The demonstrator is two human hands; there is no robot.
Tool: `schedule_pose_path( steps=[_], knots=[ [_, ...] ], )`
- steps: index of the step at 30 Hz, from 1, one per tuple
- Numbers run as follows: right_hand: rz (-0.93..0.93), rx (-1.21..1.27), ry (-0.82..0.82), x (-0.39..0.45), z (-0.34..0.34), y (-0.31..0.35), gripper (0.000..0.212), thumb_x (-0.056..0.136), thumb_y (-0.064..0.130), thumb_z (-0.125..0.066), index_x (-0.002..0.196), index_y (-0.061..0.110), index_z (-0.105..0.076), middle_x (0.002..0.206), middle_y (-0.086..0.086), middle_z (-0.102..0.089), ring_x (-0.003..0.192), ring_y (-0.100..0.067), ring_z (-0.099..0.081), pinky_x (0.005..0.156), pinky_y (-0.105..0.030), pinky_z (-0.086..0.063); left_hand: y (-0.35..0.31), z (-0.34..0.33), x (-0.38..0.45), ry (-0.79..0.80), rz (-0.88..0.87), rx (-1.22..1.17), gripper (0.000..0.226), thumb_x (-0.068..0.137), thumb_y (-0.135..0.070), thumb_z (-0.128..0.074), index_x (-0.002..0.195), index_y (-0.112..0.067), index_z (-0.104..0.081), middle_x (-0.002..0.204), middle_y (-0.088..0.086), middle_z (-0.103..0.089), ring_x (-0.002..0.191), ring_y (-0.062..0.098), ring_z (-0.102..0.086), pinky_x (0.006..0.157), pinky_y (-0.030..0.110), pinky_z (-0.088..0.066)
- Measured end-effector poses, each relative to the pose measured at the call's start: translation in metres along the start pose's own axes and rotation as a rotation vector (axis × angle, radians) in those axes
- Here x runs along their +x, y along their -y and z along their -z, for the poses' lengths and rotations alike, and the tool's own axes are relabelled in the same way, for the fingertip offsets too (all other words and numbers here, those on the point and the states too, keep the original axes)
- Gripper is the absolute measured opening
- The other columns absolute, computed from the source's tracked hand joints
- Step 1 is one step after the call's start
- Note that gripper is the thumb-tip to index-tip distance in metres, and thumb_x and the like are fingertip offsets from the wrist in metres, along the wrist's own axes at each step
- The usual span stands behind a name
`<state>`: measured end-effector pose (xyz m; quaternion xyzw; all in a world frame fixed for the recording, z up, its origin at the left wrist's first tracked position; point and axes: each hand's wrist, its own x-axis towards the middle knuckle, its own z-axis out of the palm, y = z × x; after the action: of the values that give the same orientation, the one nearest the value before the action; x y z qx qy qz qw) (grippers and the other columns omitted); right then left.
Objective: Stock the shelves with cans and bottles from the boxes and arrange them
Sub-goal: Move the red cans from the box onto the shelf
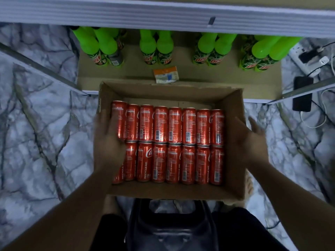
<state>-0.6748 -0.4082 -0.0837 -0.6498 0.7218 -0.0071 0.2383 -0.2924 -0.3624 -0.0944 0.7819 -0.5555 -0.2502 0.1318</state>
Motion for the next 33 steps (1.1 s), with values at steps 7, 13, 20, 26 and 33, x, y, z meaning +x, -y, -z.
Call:
schedule_pose_path(
  steps=[7,13,20,26,33],
  knots=[
    [0.146,0.082,0.203,0.054,-0.028,0.04,0.037,0.097,0.025,-0.058,0.133,0.018,-0.059,0.134,-0.011,-0.057,0.125,-0.03,-0.052,0.101,-0.045,-0.049,-0.1,-0.08,0.052,0.434,-0.13,-0.049,0.073,0.096,-0.017,-0.067,0.158,-0.03,-0.032,0.164,0.005,-0.033,0.156,0.027,-0.016,0.127,0.049,-0.02],
    [0.113,0.007,0.342,0.112,-0.056,0.033,0.053,0.09,0.031,-0.07,0.138,0.019,-0.051,0.144,-0.01,-0.052,0.136,-0.031,-0.045,0.116,-0.05,-0.035,-0.133,-0.139,0.094,0.55,-0.276,0.162,0.087,0.092,-0.042,-0.07,0.162,-0.027,-0.02,0.17,0.005,-0.02,0.158,0.031,0.004,0.125,0.048,0.005],
    [0.17,-0.004,0.497,0.135,-0.073,0.005,0.078,0.069,0.04,-0.088,0.137,0.022,-0.054,0.134,-0.003,-0.061,0.124,-0.022,-0.057,0.108,-0.041,-0.045,-0.127,-0.166,0.124,0.648,-0.281,0.346,0.1,0.079,-0.073,-0.068,0.157,-0.021,-0.033,0.162,0.01,-0.037,0.15,0.033,-0.027,0.124,0.048,-0.014],
    [0.154,0.016,0.467,0.143,-0.084,0.001,0.092,0.048,0.051,-0.094,0.131,0.028,-0.06,0.128,-0.004,-0.063,0.125,-0.026,-0.055,0.108,-0.045,-0.045,-0.12,-0.17,0.13,0.657,-0.283,0.206,0.087,0.07,-0.071,-0.078,0.14,-0.024,-0.055,0.146,0.006,-0.055,0.135,0.029,-0.049,0.113,0.047,-0.039],
    [0.262,-0.011,0.242,0.11,-0.075,0.002,0.081,0.062,0.045,-0.09,0.133,0.023,-0.058,0.133,-0.003,-0.064,0.134,-0.026,-0.044,0.121,-0.037,-0.014,-0.123,-0.166,0.105,0.498,-0.372,0.233,0.083,0.075,-0.063,-0.079,0.143,-0.024,-0.052,0.146,0.007,-0.055,0.138,0.032,-0.04,0.117,0.044,-0.03]
  ],
)
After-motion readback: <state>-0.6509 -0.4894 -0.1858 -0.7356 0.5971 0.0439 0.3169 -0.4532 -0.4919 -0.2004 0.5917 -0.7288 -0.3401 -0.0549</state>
